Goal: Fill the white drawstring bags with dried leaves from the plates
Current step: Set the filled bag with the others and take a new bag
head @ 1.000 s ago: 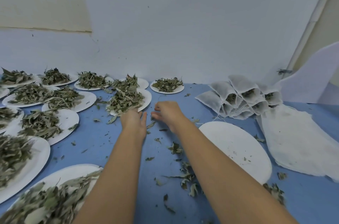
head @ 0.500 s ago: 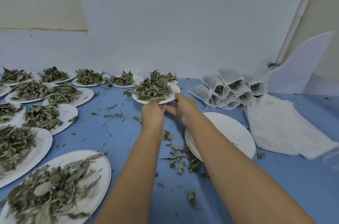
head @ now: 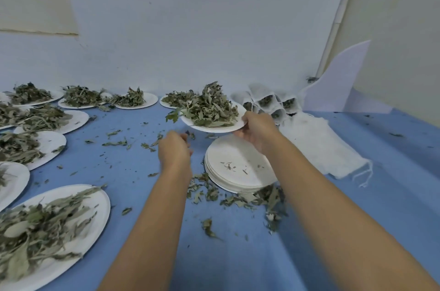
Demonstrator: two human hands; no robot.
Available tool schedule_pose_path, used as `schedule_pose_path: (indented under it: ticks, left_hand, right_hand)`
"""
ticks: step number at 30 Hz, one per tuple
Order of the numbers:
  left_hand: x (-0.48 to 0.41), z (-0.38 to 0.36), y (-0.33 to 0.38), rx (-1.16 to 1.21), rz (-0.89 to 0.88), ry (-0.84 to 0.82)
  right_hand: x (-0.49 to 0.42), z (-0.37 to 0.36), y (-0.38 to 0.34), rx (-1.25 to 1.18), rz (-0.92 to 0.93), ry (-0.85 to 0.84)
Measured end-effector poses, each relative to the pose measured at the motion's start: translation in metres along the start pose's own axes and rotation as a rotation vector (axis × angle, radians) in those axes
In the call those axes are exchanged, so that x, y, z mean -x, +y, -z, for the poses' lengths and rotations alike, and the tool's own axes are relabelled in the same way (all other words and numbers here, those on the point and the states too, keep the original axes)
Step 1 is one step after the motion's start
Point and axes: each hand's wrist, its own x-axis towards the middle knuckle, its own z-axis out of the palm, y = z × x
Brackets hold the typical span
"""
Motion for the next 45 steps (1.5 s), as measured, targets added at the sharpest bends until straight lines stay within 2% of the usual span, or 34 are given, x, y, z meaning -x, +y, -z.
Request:
schedule_pose_path:
  ticks: [2, 5, 7, 9, 12, 16, 20, 22, 24, 27, 30, 31, 36, 41, 45]
  left_hand:
    - [0.001, -0.002, -0.004, 0.057, 0.021, 0.038]
    - [0.008, -0.007, -0.004, 0.237, 0.085, -0.108]
    - [0.015, -0.013, -0.005, 0.206, 0.051, -0.180]
    - [0.021, -0.021, -0.006, 0.082, -0.032, -0.198]
    - [0.034, -0.026, -0.011, -0.210, -0.272, -0.249]
    - [0.045, -0.030, -0.023, -0.424, -0.515, -0.343]
    - [0.045, -0.036, -0.033, -0.620, -0.700, -0.436]
    - [0.043, -0.038, -0.037, -0.812, -0.783, -0.462]
    - [0.039, -0.042, -0.040, -0.992, -0.844, -0.465]
    - [0.037, -0.046, -0.044, -1.076, -0.899, -0.473]
    - [0.038, -0.049, -0.047, -1.126, -0.979, -0.496]
    - [0.039, -0.050, -0.048, -1.144, -0.994, -0.503]
    - [0.043, -0.054, -0.051, -1.159, -1.004, -0.478]
    - [0.043, -0.055, -0.051, -1.172, -0.997, -0.650]
    - [0.043, -0.054, -0.051, -1.123, -0.968, -0.664]
  right_hand:
    - [0.006, 0.020, -0.001, 0.012, 0.016, 0.023]
    - [0.013, 0.046, -0.001, 0.077, 0.044, 0.072]
    - [0.016, 0.058, 0.001, 0.161, 0.071, 0.104]
    - [0.017, 0.067, 0.004, 0.277, 0.107, 0.139]
    - [0.021, 0.073, 0.010, 0.529, 0.188, 0.185]
    - [0.022, 0.074, 0.016, 0.693, 0.279, 0.202]
    - [0.021, 0.070, 0.024, 0.894, 0.309, 0.253]
    - [0.019, 0.069, 0.028, 1.097, 0.321, 0.282]
    - [0.016, 0.070, 0.032, 1.199, 0.341, 0.271]
    - [0.017, 0.070, 0.034, 1.056, 0.325, 0.195]
    - [0.020, 0.072, 0.036, 0.723, 0.306, 0.244]
    - [0.020, 0.071, 0.036, 0.683, 0.311, 0.269]
    - [0.021, 0.066, 0.036, 0.845, 0.416, 0.245]
    - [0.025, 0.063, 0.045, 0.994, 0.442, 0.296]
    - [0.029, 0.053, 0.046, 0.984, 0.460, 0.228]
